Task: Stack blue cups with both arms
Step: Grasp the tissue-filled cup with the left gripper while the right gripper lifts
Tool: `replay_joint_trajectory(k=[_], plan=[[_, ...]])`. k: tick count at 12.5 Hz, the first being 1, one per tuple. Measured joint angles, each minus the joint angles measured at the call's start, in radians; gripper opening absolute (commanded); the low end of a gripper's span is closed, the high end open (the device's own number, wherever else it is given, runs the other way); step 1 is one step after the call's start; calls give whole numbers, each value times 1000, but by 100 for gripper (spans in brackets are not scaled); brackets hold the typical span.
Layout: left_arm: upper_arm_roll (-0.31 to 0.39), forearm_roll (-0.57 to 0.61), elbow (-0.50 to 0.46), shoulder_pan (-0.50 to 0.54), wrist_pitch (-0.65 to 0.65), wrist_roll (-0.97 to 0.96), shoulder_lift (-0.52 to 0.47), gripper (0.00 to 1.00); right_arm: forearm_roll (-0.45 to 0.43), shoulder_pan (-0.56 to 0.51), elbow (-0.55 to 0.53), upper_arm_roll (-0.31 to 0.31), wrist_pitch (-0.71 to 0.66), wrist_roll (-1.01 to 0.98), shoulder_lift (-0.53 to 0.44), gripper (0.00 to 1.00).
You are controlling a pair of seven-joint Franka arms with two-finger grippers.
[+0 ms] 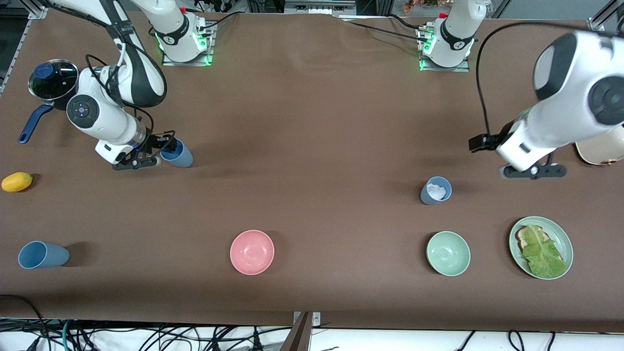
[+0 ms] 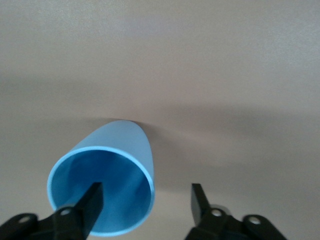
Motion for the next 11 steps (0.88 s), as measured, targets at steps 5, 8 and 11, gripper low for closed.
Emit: replay_joint_trajectory(k=[5, 8, 11], plan=[[0, 0, -32, -4, 217, 0, 142, 100, 0, 0, 0, 0, 9, -1, 7, 0], [0, 0, -159, -8, 431, 1, 158, 92, 1, 0, 7, 0, 12, -1, 6, 0], [0, 0, -244, -9, 595, 1, 193, 9, 1, 22, 67, 3, -27, 18, 11, 0]])
